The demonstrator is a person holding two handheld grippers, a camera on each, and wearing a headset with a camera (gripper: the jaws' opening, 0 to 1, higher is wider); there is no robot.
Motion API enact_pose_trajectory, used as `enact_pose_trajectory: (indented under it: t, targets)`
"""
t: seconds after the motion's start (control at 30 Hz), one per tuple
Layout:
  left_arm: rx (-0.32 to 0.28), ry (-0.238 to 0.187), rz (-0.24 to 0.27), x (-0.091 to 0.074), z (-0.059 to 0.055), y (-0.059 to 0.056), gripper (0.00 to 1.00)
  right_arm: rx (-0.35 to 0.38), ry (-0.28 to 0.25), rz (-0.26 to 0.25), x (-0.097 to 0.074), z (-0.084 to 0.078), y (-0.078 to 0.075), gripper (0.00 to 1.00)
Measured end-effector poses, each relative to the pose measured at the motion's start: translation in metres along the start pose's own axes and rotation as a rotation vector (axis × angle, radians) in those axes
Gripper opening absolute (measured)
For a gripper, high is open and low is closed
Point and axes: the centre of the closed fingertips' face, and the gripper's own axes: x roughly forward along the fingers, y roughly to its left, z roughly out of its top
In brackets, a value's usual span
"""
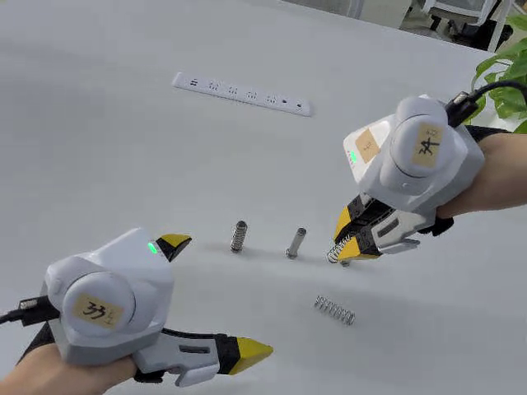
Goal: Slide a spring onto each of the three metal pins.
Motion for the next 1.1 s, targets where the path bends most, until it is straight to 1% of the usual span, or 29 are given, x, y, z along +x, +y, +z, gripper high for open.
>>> enact_pose_trajectory:
  t: [0.17, 0.23, 0.4, 0.53, 0.63, 0.73, 0.87, 1.03, 1.1]
  targets:
    - [-0.001, -0.003, 0.007, -0.001, 0.000, 0.001, 0.99, -0.034, 0.042, -0.005, -0.001, 0.000, -0.012, 0.07]
    - [-0.003, -0.004, 0.010, -0.001, 0.000, 0.002, 0.99, -0.040, 0.046, -0.005, -0.001, -0.001, -0.019, 0.07]
    - [-0.005, -0.005, 0.013, 0.000, 0.000, 0.002, 0.99, -0.059, 0.063, -0.005, -0.001, 0.005, -0.027, 0.07]
    - [-0.007, -0.003, 0.010, 0.000, -0.001, 0.001, 0.99, -0.066, 0.067, 0.001, 0.001, 0.009, -0.030, 0.07]
    - [-0.009, 0.002, 0.007, 0.000, -0.002, 0.000, 0.99, -0.077, 0.069, -0.005, 0.004, 0.012, -0.034, 0.07]
    - [-0.012, 0.007, 0.006, 0.001, -0.004, -0.001, 0.99, -0.071, 0.055, -0.003, 0.005, 0.016, -0.037, 0.07]
    - [-0.019, 0.006, 0.006, 0.002, -0.005, -0.001, 0.99, -0.083, 0.068, 0.002, 0.008, 0.015, -0.036, 0.07]
    - [-0.019, 0.006, 0.002, 0.002, -0.005, -0.002, 0.99, -0.085, 0.069, 0.011, 0.010, 0.016, -0.035, 0.07]
    - [-0.018, 0.009, 0.002, 0.003, -0.005, -0.002, 0.99, -0.084, 0.067, 0.014, 0.012, 0.015, -0.037, 0.07]
